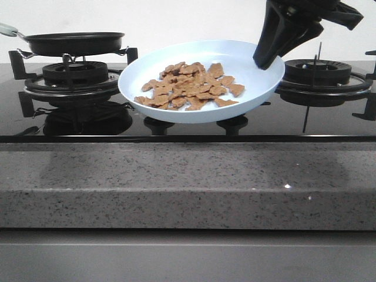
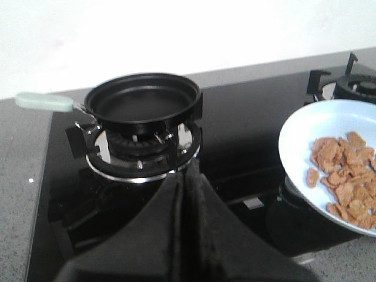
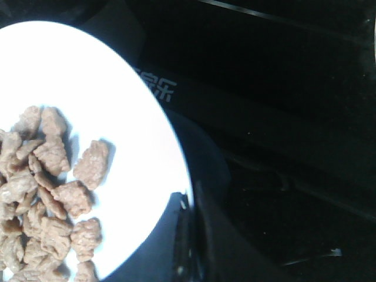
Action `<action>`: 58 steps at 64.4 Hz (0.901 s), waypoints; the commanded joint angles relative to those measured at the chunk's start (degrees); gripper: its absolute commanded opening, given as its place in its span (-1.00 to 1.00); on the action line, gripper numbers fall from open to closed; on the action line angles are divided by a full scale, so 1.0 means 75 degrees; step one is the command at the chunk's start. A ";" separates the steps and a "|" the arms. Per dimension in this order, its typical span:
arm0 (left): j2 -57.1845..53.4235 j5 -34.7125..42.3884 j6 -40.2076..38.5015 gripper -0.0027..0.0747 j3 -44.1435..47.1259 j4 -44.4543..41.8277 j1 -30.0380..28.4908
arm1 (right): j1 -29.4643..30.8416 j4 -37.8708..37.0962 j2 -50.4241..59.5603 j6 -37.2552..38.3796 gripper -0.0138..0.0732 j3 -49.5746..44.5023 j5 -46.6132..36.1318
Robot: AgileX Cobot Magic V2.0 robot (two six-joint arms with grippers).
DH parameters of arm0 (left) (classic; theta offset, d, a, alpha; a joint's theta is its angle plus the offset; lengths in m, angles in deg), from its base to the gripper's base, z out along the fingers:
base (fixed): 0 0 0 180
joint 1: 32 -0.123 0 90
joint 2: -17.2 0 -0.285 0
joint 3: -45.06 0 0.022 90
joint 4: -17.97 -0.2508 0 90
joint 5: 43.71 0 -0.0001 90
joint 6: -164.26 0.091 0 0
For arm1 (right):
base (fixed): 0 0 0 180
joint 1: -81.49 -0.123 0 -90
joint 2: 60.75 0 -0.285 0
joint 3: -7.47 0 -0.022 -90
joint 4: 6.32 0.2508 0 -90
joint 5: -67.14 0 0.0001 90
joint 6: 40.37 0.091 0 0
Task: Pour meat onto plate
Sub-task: 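Release the pan handle and withdraw the left gripper, then lower the plate with the right gripper between the burners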
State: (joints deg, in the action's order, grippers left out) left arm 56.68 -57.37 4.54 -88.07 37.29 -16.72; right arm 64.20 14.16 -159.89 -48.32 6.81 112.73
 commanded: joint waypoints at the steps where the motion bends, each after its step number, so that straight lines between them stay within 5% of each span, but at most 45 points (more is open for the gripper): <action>1: -0.0001 0.0813 -0.0090 -0.98 -0.0213 0.0054 0.0064 | 0.0019 0.0217 0.0329 -0.0037 -0.82 0.0209 -0.0303; 21: 0.0000 0.0997 -0.0090 -0.98 -0.0213 0.0054 0.0064 | 0.0069 0.0548 0.0285 -0.0023 -0.82 0.0385 -0.0539; 58: 0.0000 0.0997 -0.0090 -0.98 -0.0213 0.0054 0.0064 | 0.0878 0.1092 -0.2348 0.0101 -0.82 0.3995 0.0048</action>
State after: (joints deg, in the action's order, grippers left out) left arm 56.59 -54.67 4.54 -88.07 37.29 -16.72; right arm 70.00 19.96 -177.77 -47.79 32.72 115.24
